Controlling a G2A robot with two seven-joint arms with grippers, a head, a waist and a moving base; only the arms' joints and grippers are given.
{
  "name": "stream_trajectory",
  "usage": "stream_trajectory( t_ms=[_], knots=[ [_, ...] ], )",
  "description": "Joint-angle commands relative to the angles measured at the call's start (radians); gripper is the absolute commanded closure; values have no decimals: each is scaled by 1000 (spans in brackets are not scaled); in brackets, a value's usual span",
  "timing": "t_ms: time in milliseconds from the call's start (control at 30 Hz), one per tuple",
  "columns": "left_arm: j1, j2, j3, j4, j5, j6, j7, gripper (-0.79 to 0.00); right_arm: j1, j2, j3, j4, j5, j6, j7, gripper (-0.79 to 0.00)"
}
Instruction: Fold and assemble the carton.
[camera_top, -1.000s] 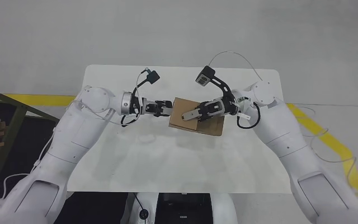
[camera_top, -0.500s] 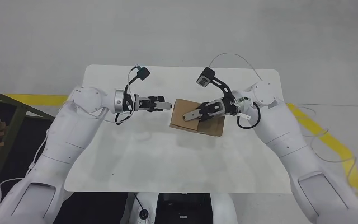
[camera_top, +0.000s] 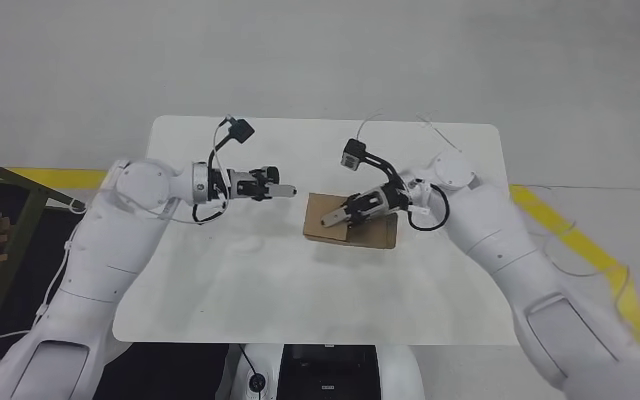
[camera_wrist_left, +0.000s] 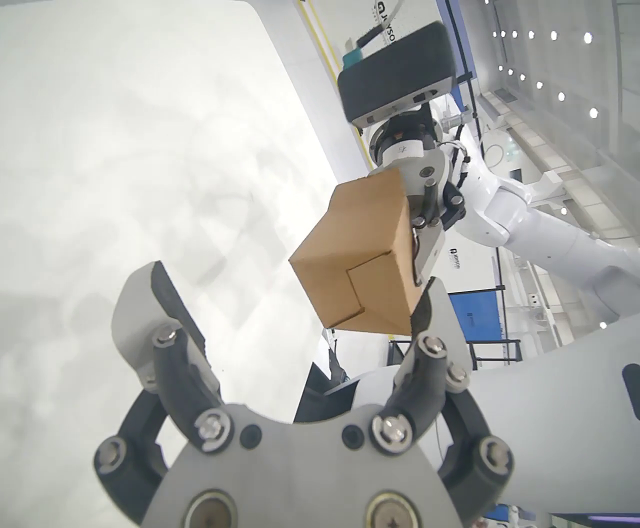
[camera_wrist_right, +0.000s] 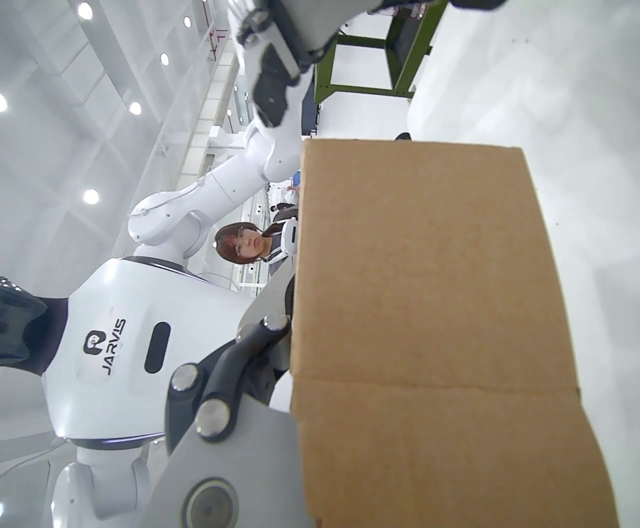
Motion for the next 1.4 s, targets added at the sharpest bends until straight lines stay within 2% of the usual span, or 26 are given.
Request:
stream_trajectory(
  t_ms=[0,200,400,700,1033,1267,1300,1333,1367],
  knots=[
    [13,4,-14,-17,12,-12,15,-785,5,-10,-31,20,-27,-14,-14,0],
    [44,11,-37,-40,36,-14,39,-785,17,-47,-127,76,-83,-65,-65,0],
    [64,17,-67,-48,53,-11,80,-785,26,-86,-193,167,-68,-104,-104,0],
    [106,30,-136,-71,35,-15,106,-785,36,-141,-248,292,-23,-110,-110,0],
    [136,41,-182,-91,41,-7,118,-785,52,-184,-285,387,-43,-136,-136,0],
    [149,45,-194,-100,39,-5,123,-785,59,-206,-294,433,-36,-129,-129,-366],
    [150,45,-194,-100,38,-4,123,-785,61,-208,-295,436,-35,-129,-128,-453],
    [151,45,-195,-100,37,-3,122,-785,62,-210,-294,440,-34,-129,-129,-668],
    [151,46,-195,-101,37,-3,122,-785,62,-211,-294,443,-33,-128,-128,-757]
  ],
)
